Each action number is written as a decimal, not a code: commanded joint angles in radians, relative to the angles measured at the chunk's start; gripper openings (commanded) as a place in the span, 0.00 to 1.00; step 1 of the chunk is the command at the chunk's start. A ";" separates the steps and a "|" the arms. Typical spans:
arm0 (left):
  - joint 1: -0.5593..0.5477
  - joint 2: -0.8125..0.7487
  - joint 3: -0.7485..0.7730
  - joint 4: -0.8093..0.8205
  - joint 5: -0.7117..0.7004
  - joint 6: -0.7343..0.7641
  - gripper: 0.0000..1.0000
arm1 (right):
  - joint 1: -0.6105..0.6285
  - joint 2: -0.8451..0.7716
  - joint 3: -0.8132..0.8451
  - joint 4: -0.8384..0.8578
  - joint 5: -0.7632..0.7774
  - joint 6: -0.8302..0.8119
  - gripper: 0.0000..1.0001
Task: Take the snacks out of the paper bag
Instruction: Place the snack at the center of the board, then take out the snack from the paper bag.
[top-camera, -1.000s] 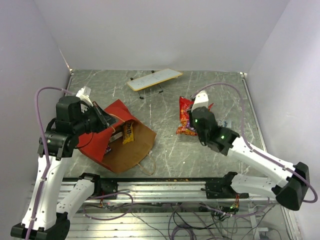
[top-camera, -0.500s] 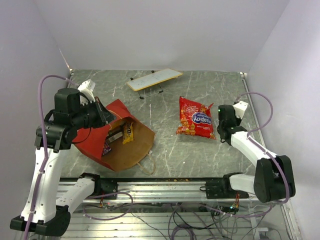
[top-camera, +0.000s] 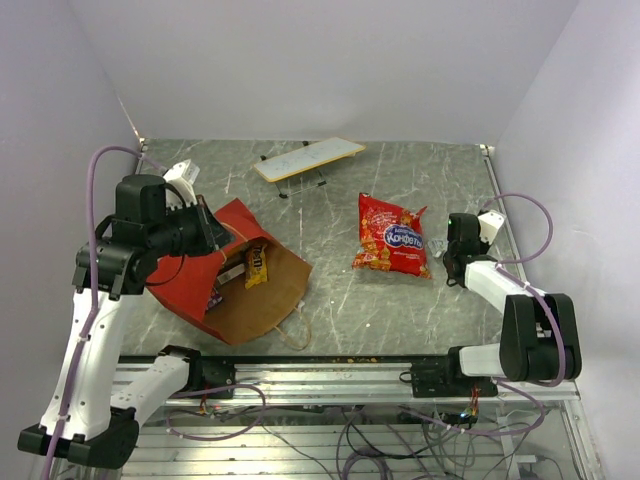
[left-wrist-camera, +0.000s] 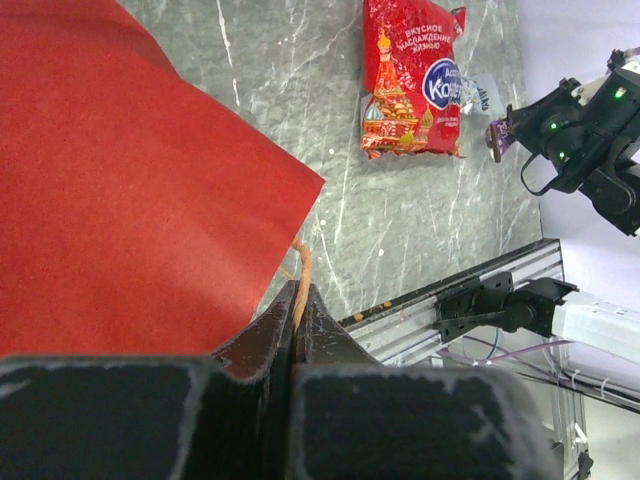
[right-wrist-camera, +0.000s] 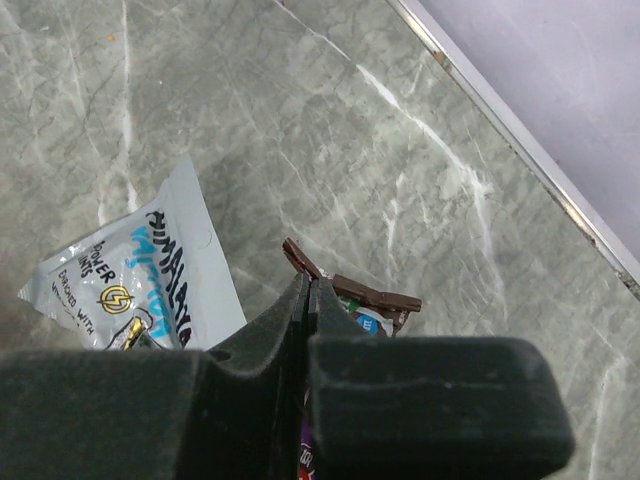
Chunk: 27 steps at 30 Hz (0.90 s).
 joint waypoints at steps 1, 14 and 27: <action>-0.007 0.000 0.037 -0.025 0.002 -0.001 0.07 | -0.014 -0.009 0.000 0.021 -0.033 0.028 0.01; -0.007 -0.093 -0.030 -0.013 0.013 -0.180 0.07 | -0.011 -0.240 0.033 -0.171 -0.403 -0.021 0.58; -0.007 -0.058 0.003 0.005 0.037 -0.149 0.07 | 0.069 -0.485 0.107 -0.538 -0.978 0.223 0.69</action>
